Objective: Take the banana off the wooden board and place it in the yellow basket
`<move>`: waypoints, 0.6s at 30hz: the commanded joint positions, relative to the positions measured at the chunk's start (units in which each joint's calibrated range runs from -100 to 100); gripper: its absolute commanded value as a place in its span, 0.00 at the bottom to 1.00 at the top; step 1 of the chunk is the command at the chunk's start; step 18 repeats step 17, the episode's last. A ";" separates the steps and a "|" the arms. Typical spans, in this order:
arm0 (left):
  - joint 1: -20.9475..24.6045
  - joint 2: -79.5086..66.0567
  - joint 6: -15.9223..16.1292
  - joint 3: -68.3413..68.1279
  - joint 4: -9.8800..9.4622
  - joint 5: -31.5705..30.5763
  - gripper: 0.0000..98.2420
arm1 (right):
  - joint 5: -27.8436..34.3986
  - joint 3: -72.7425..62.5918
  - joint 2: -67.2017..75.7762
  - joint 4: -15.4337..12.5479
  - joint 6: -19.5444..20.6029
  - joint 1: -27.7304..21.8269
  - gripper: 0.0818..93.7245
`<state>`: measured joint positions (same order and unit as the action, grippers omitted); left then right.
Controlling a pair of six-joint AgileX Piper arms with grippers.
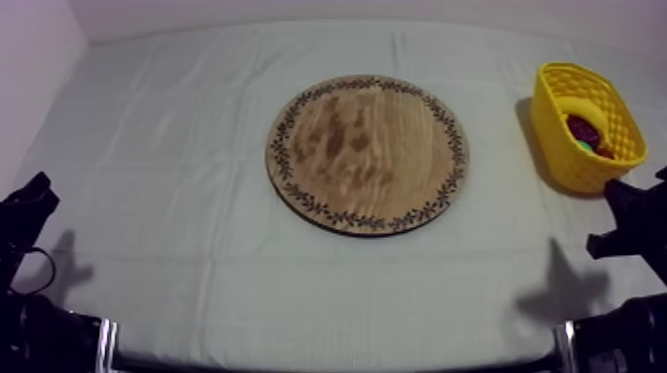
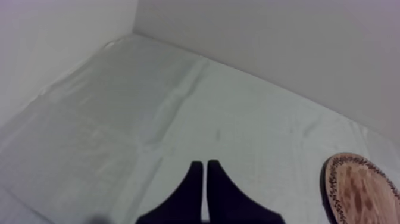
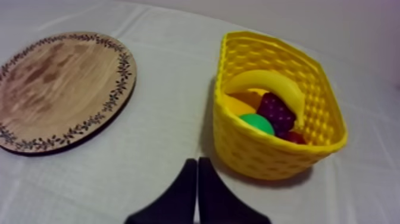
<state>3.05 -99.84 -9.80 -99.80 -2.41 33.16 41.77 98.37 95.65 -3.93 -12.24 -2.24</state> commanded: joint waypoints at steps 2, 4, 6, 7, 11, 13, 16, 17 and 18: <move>0.02 0.02 0.01 0.02 -0.01 -0.01 0.00 | -3.06 0.75 0.01 1.53 2.60 2.12 0.00; 0.02 0.02 0.01 0.02 -0.01 -0.01 0.00 | -3.68 0.97 0.02 1.87 1.26 2.89 0.00; 0.02 0.02 0.01 0.02 -0.01 -0.01 0.00 | -3.98 1.08 0.02 2.03 0.23 3.30 0.00; 0.02 0.02 0.01 0.02 -0.01 -0.01 0.00 | -4.07 1.11 0.02 2.08 -0.13 3.42 0.00; 0.02 0.02 0.01 0.02 -0.01 -0.01 0.00 | -4.22 1.17 0.02 2.17 -0.62 3.63 0.00; 0.02 0.02 0.01 0.02 -0.01 -0.01 0.00 | -4.24 1.17 0.02 2.18 -0.62 3.66 0.00; 0.02 0.02 0.01 0.02 -0.01 -0.01 0.00 | -4.26 1.18 0.02 2.19 -0.63 3.69 0.00; 0.02 0.02 0.01 0.02 -0.01 -0.01 0.00 | -4.26 1.18 0.02 2.19 -0.63 3.69 0.00; 0.02 0.02 0.01 0.02 -0.01 -0.01 0.00 | -4.26 1.18 0.02 2.19 -0.63 3.69 0.00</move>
